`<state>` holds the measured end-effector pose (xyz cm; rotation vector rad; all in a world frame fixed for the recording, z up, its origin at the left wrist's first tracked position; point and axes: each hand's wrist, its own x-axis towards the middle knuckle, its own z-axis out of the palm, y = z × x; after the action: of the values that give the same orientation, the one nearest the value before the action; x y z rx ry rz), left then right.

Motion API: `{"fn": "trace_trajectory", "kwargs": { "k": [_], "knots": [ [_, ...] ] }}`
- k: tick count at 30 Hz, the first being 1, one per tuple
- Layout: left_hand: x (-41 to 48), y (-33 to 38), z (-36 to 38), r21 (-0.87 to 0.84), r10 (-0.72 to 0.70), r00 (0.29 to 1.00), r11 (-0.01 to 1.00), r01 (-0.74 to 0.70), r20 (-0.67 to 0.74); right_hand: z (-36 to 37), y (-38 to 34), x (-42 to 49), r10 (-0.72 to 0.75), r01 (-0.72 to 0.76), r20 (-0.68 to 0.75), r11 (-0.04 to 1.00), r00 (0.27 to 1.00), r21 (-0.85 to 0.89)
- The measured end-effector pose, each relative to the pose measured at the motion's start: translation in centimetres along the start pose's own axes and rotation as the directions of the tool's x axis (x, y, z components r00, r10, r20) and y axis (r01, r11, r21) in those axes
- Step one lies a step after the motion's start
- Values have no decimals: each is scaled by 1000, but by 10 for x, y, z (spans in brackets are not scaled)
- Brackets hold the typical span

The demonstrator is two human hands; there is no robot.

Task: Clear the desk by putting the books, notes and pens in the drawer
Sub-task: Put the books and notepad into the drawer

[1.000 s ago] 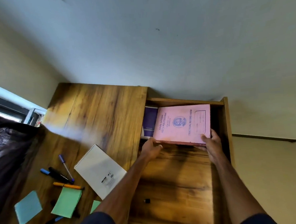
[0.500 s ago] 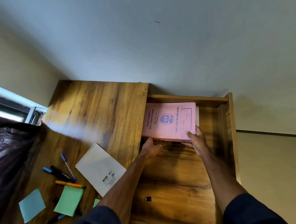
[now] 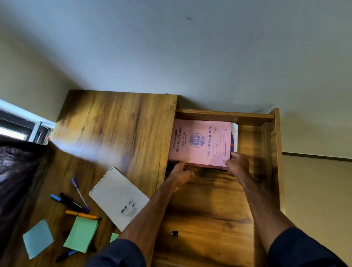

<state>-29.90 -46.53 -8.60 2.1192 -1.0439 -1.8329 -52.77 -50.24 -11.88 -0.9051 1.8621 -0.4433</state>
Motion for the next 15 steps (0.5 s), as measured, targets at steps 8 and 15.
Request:
{"fn": "trace_trajectory", "kwargs": {
  "k": [8, 15],
  "knots": [
    [-9, -1, 8, -53, -5, 1000, 999, 5, 4, 11, 6, -28, -52, 80, -225, 990, 973, 117],
    [-49, -16, 10, -7, 107, 990, 994, -108, -93, 39, 1, -81, -221, 234, -118, 966, 968, 114]
  ]
}}
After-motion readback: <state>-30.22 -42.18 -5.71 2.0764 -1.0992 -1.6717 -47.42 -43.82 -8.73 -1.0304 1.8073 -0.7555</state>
